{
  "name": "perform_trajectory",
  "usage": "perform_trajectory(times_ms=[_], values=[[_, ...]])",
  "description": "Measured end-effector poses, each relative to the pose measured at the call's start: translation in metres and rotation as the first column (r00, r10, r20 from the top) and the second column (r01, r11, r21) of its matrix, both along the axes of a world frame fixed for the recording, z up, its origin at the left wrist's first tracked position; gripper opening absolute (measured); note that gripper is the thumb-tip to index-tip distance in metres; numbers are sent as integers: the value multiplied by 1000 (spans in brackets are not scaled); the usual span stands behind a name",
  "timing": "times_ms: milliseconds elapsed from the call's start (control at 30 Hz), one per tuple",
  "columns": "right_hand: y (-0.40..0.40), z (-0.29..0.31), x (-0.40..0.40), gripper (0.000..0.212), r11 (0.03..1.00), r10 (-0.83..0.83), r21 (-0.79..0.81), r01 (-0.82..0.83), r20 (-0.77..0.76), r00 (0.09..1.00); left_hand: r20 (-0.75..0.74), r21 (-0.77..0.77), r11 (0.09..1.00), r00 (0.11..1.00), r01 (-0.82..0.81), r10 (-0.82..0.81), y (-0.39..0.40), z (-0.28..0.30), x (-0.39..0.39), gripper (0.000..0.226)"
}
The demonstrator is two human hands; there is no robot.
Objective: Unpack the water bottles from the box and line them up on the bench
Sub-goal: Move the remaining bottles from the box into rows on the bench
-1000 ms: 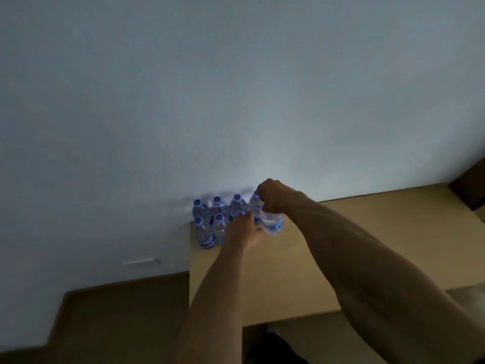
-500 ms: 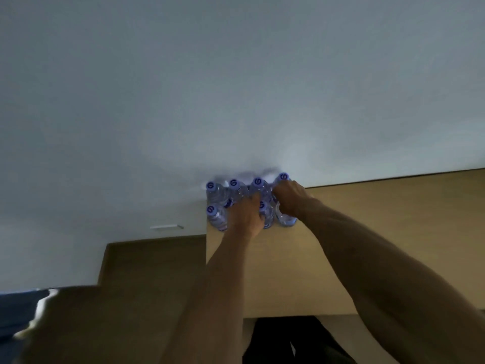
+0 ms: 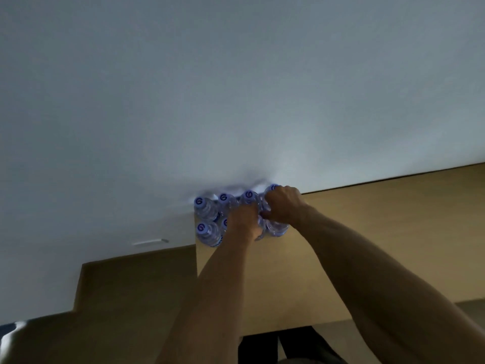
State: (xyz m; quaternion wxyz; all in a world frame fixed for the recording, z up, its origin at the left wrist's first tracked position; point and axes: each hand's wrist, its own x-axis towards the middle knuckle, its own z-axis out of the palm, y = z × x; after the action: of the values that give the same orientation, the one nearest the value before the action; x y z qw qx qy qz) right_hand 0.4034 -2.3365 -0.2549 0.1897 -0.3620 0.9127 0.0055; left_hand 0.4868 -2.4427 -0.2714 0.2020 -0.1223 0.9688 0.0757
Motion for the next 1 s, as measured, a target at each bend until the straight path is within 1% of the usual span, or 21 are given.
perform_trajectory(times_ms=[33,100,133,200,233,300,333,367,400,433,467,500,533,567,600,633,700,733,767,867,1000], values=[[0,1,0,29,995,-91,-51,89,-52,994,-8,19,1000,1000,15,-15,-2,3,1,29],[-2,4,-3,21,954,-275,-152,259,-94,957,-71,37,998,997,45,-42,-6,11,6,31],[-2,4,-5,20,935,-328,-174,310,-86,941,-123,42,998,992,44,-38,-8,15,9,31],[-3,6,-6,26,909,-398,-159,386,-52,916,-274,61,998,961,-14,30,-11,22,16,30],[-4,6,-6,30,890,-436,-144,432,0,900,-375,79,994,922,-71,96,-14,24,18,27],[-5,-1,-5,38,812,-548,-148,565,141,825,-561,131,955,775,-265,292,-25,26,21,17],[-6,-6,-5,42,760,-598,-150,633,222,770,-584,154,906,703,-394,405,-33,24,23,17],[-6,-12,-5,45,727,-617,-146,671,291,731,-546,180,831,650,-526,529,-42,22,24,24],[-7,-18,-4,45,695,-615,-162,701,372,695,-455,207,731,597,-650,661,-50,18,26,35],[-7,-24,-3,44,673,-607,-172,719,427,671,-333,240,611,527,-755,782,-58,12,30,48],[-7,-29,-2,45,624,-614,-172,763,495,614,-202,286,488,446,-824,872,-67,5,33,59],[-8,-33,0,50,554,-622,-172,815,566,541,-79,350,371,368,-860,927,-75,-2,37,68],[-10,-35,0,58,486,-630,-182,855,605,487,35,412,283,325,-866,945,-84,-8,38,75],[-11,-43,-1,63,439,-630,-184,879,635,447,128,451,234,321,-861,938,-91,-19,38,81],[-12,-48,-1,65,404,-630,-196,894,649,427,187,484,205,330,-851,925,-97,-26,36,86],[-12,-46,-1,66,388,-622,-214,897,657,426,229,519,171,329,-837,916,-102,-28,35,91],[-12,-45,-1,68,389,-604,-243,888,661,446,297,562,76,286,-824,911,-106,-35,30,101],[-12,-48,-2,68,403,-611,-236,884,650,452,316,563,48,269,-825,910,-107,-40,27,105],[-12,-51,-2,67,409,-625,-221,886,639,448,320,560,45,266,-827,909,-109,-44,26,107],[-15,-54,-3,67,411,-659,-197,890,611,439,271,523,106,283,-846,920,-110,-55,28,102],[-18,-52,-10,64,490,-664,-180,853,557,499,210,488,160,293,-858,933,-98,-53,25,97]])
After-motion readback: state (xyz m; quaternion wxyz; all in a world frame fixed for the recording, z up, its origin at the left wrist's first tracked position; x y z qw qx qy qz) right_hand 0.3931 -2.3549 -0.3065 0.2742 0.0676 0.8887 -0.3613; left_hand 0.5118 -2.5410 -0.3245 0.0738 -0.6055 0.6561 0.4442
